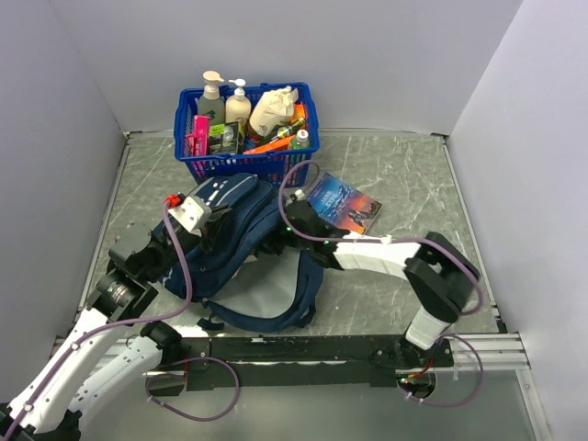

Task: Pack the student bag
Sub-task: Place the book in the student bag.

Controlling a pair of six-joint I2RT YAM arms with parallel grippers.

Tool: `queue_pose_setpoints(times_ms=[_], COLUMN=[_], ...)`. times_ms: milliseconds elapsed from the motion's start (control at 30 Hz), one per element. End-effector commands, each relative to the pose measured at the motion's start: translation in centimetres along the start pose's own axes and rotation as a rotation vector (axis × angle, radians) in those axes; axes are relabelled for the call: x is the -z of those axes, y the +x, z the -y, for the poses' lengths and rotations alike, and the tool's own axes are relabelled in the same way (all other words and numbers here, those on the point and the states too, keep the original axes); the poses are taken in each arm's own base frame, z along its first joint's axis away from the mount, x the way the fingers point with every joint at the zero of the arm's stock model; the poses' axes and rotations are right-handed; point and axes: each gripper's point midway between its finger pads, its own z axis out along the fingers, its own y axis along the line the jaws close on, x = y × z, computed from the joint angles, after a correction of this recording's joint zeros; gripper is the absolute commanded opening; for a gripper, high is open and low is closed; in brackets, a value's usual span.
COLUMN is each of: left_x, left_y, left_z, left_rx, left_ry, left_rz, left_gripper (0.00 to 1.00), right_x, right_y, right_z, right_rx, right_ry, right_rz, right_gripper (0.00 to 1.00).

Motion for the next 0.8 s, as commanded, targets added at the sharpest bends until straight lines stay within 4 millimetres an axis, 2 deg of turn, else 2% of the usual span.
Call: queue_pose_setpoints(times_ms=[0, 33, 67, 100, 133, 200, 233, 267, 333, 367, 467, 500, 533, 600, 633, 667, 733, 767], left_x=[0.5, 0.5, 0.5, 0.5, 0.5, 0.6, 0.6, 0.5, 0.5, 0.4, 0.4, 0.4, 0.4, 0.4, 0.4, 0.3, 0.3, 0.3], left_y=[-6.9, -6.9, -7.0, -7.0, -7.1, -7.2, -7.2, -7.2, -7.1, -7.0, -6.9, -6.9, -6.9, -7.1, -7.2, -7.2, -7.4, -7.3], left_z=[-1.4, -1.4, -1.5, -1.6, -1.7, -2.0, -2.1, -2.1, -2.3, -2.4, -2.6, -2.7, -2.6, -2.7, -2.7, -2.7, -2.7, -2.6], left_rx=[-0.034, -0.041, -0.055, -0.061, -0.069, -0.083, -0.088, -0.090, -0.091, -0.088, -0.095, -0.097, -0.102, -0.106, -0.109, -0.108, -0.107, -0.106], left_ry=[-0.064, -0.065, -0.070, -0.075, -0.080, -0.092, -0.095, -0.099, -0.110, -0.116, -0.124, -0.127, -0.125, -0.129, -0.127, -0.125, -0.124, -0.120], left_rz=[0.240, 0.238, 0.242, 0.241, 0.245, 0.249, 0.249, 0.250, 0.250, 0.248, 0.245, 0.244, 0.244, 0.248, 0.251, 0.250, 0.252, 0.250], left_gripper=[0.01, 0.01, 0.01, 0.01, 0.01, 0.01, 0.01, 0.01, 0.01, 0.01, 0.01, 0.01, 0.01, 0.01, 0.01, 0.01, 0.01, 0.01], right_x=[-2.2, -2.3, -2.2, -1.9, -1.7, -0.8, -0.5, 0.2, 0.8, 1.7, 3.2, 3.5, 3.8, 4.5, 4.7, 4.9, 4.9, 4.5], right_y=[-1.1, -0.4, -0.2, -0.1, 0.1, -0.2, -0.1, -0.1, -0.1, -0.1, 0.2, 0.1, 0.4, 0.5, 0.6, 0.6, 0.8, 0.9], right_z=[-6.1, -6.4, -7.4, -7.3, -6.3, -6.0, -5.1, -5.6, -4.6, -5.1, -3.7, -3.0, -2.5, -2.1, -2.0, -1.9, -1.5, -1.1], right_rx=[0.050, 0.079, 0.112, 0.146, 0.159, 0.194, 0.201, 0.215, 0.254, 0.272, 0.316, 0.333, 0.348, 0.382, 0.399, 0.409, 0.433, 0.434], right_ry=[-0.159, -0.154, -0.166, -0.154, -0.117, -0.103, -0.092, -0.115, -0.120, -0.143, -0.113, -0.092, -0.091, -0.084, -0.079, -0.070, -0.055, -0.043], right_rz=[0.078, 0.051, 0.041, 0.039, 0.031, 0.030, 0.024, 0.024, 0.021, 0.021, 0.001, -0.002, -0.013, -0.023, -0.025, -0.027, -0.045, -0.055], right_gripper=[0.40, 0.50, 0.71, 0.81, 0.99, 1.00, 1.00, 1.00, 1.00, 1.00, 1.00, 0.99, 0.87, 0.61, 0.38, 0.34, 0.34, 0.30])
